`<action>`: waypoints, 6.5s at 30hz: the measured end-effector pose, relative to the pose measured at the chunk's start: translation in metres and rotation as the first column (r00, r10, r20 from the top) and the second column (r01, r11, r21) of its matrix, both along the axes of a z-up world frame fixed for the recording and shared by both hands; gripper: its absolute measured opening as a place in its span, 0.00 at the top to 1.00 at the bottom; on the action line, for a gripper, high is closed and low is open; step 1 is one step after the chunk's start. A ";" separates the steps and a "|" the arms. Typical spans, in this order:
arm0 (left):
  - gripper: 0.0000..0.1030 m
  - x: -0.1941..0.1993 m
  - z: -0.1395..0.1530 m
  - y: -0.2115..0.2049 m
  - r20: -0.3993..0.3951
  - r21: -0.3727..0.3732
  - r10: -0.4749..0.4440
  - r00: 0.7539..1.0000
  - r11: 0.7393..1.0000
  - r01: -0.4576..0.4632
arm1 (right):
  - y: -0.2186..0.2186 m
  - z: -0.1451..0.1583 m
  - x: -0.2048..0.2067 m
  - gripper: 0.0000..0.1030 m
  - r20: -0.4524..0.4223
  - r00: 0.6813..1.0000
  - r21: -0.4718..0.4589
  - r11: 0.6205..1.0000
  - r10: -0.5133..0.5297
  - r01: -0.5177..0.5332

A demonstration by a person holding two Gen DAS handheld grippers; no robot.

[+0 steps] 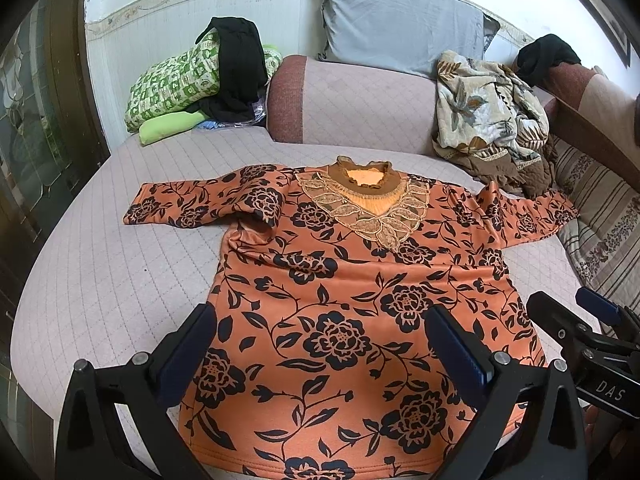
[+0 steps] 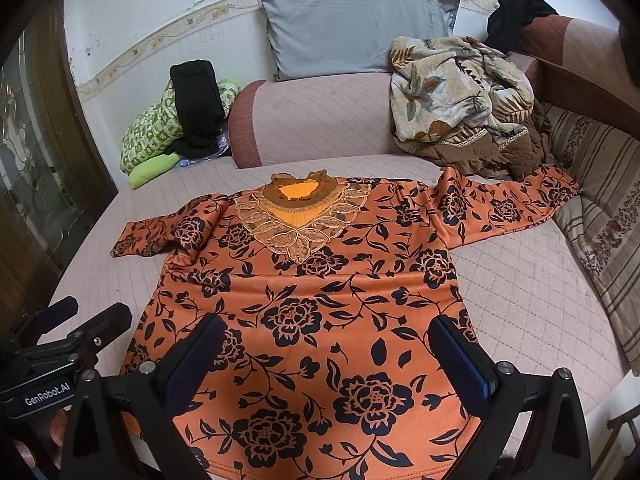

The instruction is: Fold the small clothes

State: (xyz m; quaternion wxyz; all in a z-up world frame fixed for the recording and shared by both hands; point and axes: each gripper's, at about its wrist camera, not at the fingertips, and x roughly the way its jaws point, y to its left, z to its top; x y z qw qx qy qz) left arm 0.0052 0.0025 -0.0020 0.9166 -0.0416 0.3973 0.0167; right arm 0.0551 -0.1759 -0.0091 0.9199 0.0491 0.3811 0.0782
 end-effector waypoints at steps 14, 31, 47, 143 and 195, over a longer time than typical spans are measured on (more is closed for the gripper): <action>0.00 0.001 0.002 0.000 -0.002 0.001 0.000 1.000 1.000 0.000 | -0.002 -0.001 0.001 0.00 -0.002 1.000 0.002 1.000 -0.005 0.005; 0.00 0.000 0.003 -0.002 0.004 0.005 -0.006 1.000 1.000 0.006 | -0.001 -0.001 0.001 0.00 -0.001 1.000 0.003 1.000 -0.002 0.002; 0.00 0.051 -0.090 0.203 -0.179 0.073 0.482 0.857 0.876 -0.477 | -0.230 -0.063 0.089 0.00 -0.176 0.945 0.431 0.842 -0.274 0.324; 0.00 0.065 -0.163 0.279 -0.071 0.090 0.653 0.754 0.757 -0.647 | 0.130 -0.202 0.273 0.95 -0.515 0.855 0.752 0.510 0.057 0.418; 0.00 0.167 -0.077 0.043 0.088 0.043 -0.074 0.993 0.997 0.071 | -0.158 -0.137 0.320 0.90 -0.321 0.942 0.400 0.915 0.095 0.044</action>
